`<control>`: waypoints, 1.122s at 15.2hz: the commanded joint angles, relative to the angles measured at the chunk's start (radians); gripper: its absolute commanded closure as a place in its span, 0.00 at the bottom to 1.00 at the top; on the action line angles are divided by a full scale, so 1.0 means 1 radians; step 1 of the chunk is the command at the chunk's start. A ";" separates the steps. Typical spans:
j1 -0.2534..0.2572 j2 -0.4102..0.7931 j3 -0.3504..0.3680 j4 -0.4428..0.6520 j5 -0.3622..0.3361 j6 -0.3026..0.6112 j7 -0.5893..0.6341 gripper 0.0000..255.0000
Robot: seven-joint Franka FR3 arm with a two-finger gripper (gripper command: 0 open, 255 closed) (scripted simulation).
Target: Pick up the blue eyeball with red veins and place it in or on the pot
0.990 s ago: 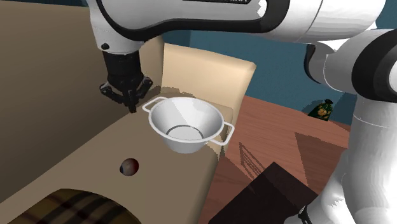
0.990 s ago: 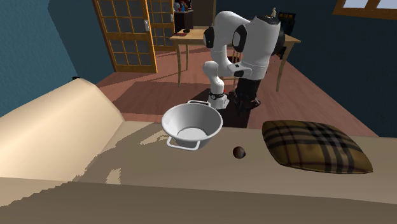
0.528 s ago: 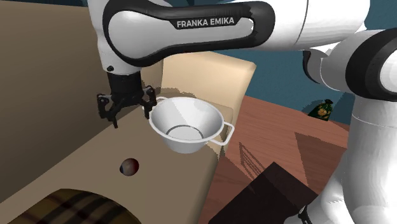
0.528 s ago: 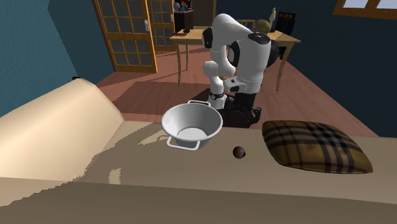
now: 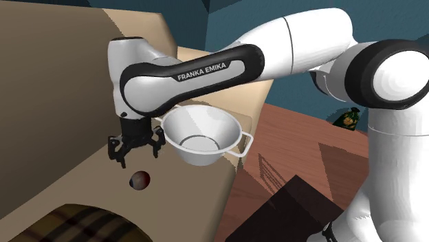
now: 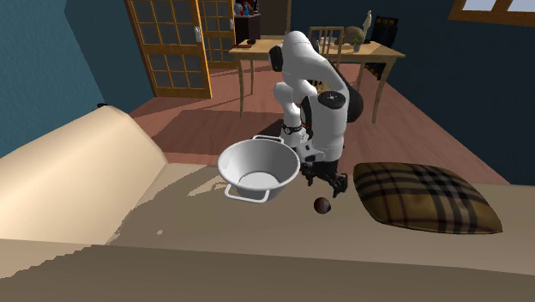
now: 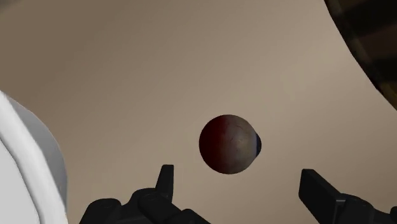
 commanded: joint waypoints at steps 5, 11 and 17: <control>-0.006 0.068 0.002 -0.045 0.016 0.099 -0.020 0.00; 0.003 0.099 -0.007 -0.076 0.001 0.159 -0.011 0.00; 0.003 0.099 -0.007 -0.075 0.001 0.159 -0.011 0.00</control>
